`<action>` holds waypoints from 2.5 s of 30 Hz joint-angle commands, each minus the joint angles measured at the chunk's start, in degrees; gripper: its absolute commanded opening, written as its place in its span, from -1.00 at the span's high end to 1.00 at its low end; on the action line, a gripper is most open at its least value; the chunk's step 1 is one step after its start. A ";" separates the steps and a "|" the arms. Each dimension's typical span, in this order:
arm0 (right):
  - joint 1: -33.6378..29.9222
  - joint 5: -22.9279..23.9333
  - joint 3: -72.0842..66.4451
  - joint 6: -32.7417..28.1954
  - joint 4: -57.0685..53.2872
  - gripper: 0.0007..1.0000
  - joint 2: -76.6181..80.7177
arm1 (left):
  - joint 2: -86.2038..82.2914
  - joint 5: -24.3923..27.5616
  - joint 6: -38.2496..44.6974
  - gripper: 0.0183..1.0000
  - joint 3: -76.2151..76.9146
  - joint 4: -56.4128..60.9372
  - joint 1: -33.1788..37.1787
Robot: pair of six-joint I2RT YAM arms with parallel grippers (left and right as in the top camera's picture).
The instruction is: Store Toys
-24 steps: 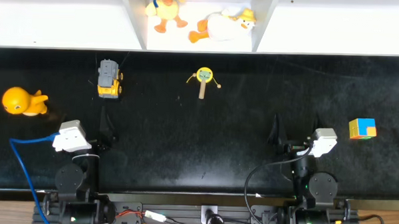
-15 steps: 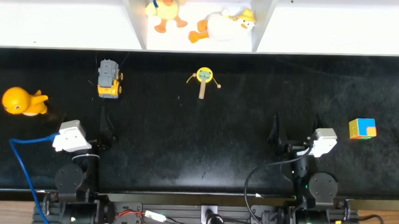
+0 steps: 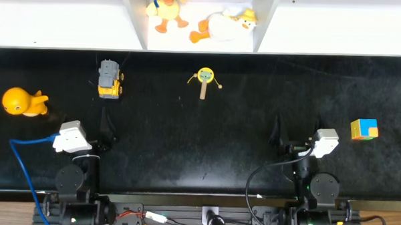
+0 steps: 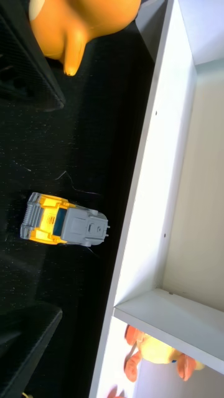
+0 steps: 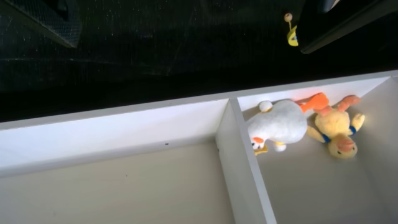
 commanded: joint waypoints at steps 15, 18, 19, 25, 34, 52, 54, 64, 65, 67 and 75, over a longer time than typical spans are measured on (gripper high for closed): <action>0.28 0.61 -0.76 0.22 0.17 -0.99 -0.48 | -0.68 0.59 1.07 -0.99 -0.50 0.35 -0.15; 0.28 0.61 -0.76 0.24 0.17 -0.99 -0.48 | -0.68 0.59 1.07 -1.00 -0.50 0.35 -0.15; 0.28 0.61 -0.76 0.22 0.17 -0.99 -0.48 | -0.68 0.59 1.07 -0.99 -0.50 0.35 -0.15; 0.28 0.61 -0.76 0.24 0.17 -0.99 -0.48 | -0.68 0.57 1.07 -1.00 -0.50 0.35 -0.15; 0.28 0.61 -0.76 0.24 0.17 -0.99 -0.48 | -0.68 0.57 1.07 -1.00 -0.50 0.35 -0.15; 0.28 0.61 -0.76 0.22 0.17 -0.99 -0.48 | -0.44 -18.08 -0.04 -1.00 7.72 -5.66 -0.15; 0.28 0.61 -0.76 0.24 0.17 -0.99 -0.48 | 0.59 -23.80 -0.52 -1.00 13.11 -13.00 -0.15; 0.28 0.61 -0.76 0.24 0.17 -0.99 -0.48 | 15.10 -36.87 -6.97 -1.00 38.60 -36.22 -0.15; 0.28 0.61 -0.76 0.24 0.17 -0.99 -0.48 | 17.14 -37.68 -7.50 -1.00 40.70 -38.10 -0.15; 0.28 0.61 -0.76 0.22 0.17 -0.99 -0.48 | 21.59 -40.22 -9.18 -1.00 44.96 -41.57 -0.13; 0.28 0.61 -0.76 0.24 0.17 -0.99 -0.48 | 35.41 -42.51 -15.72 -0.99 59.56 -55.63 4.02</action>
